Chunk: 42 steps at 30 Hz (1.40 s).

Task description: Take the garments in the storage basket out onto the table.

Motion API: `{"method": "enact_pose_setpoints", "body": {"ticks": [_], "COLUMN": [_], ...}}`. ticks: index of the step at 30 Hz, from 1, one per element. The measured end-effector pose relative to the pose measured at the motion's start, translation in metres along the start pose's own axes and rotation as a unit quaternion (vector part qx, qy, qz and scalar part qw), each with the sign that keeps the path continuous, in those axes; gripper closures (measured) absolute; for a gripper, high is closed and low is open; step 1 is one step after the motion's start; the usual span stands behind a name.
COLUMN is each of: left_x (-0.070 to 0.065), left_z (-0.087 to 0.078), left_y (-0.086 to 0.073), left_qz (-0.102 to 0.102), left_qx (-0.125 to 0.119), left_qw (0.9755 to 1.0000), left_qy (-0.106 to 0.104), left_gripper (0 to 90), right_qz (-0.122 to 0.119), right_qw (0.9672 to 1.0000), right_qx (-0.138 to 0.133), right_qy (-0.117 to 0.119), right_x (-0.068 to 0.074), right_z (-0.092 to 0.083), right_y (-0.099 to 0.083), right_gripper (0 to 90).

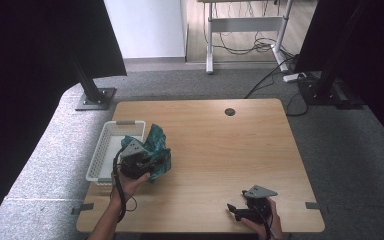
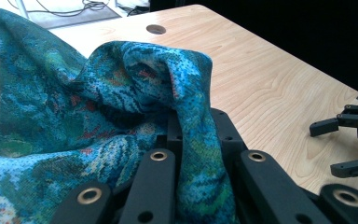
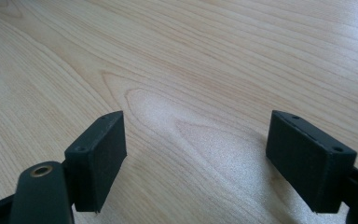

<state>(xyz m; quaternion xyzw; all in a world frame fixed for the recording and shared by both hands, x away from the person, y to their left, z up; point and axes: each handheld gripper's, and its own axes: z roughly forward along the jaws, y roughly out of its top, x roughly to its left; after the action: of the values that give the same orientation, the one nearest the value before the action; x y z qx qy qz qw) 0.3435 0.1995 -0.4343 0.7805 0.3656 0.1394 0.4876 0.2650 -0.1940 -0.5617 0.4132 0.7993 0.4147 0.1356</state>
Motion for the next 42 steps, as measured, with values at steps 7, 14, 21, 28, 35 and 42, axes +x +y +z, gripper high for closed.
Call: {"method": "enact_pose_setpoints", "body": {"ticks": [7, 14, 21, 28, 35, 42], "left_x": [-0.005, -0.007, -0.005, -0.003, -0.003, -0.004], "left_z": [0.008, 0.014, 0.019, 0.025, 0.035, 0.045], "left_y": [0.000, -0.005, -0.006, -0.007, -0.012, -0.012], "left_qz": [0.005, 0.002, -0.009, -0.008, -0.015, -0.016], "left_qx": [0.008, 0.013, 0.009, 0.013, 0.015, 0.016], "left_qw": [0.9999, 0.9999, 0.9995, 0.9995, 0.9992, 0.9990], "left_qy": [-0.006, -0.012, -0.028, -0.028, -0.033, -0.039], "left_gripper": [80.2, 80.2, 80.2, 80.3, 80.2, 80.2], "right_qz": [-0.001, 0.000, -0.001, 0.000, 0.001, -0.001], "right_qw": [1.0000, 1.0000, 1.0000, 1.0000, 1.0000, 1.0000], "right_qx": [0.000, 0.000, 0.000, 0.000, 0.000, 0.000], "right_qy": [0.000, 0.000, 0.000, 0.001, 0.003, 0.004], "right_x": [0.000, 0.000, 0.000, 0.000, -0.001, 0.000], "right_z": [0.000, 0.000, 0.000, 0.000, 0.000, 0.000], "right_y": [0.000, 0.000, 0.000, 0.000, 0.000, 0.000], "right_gripper": [19.8, 19.8, 19.8, 19.8, 19.8, 19.8]}}
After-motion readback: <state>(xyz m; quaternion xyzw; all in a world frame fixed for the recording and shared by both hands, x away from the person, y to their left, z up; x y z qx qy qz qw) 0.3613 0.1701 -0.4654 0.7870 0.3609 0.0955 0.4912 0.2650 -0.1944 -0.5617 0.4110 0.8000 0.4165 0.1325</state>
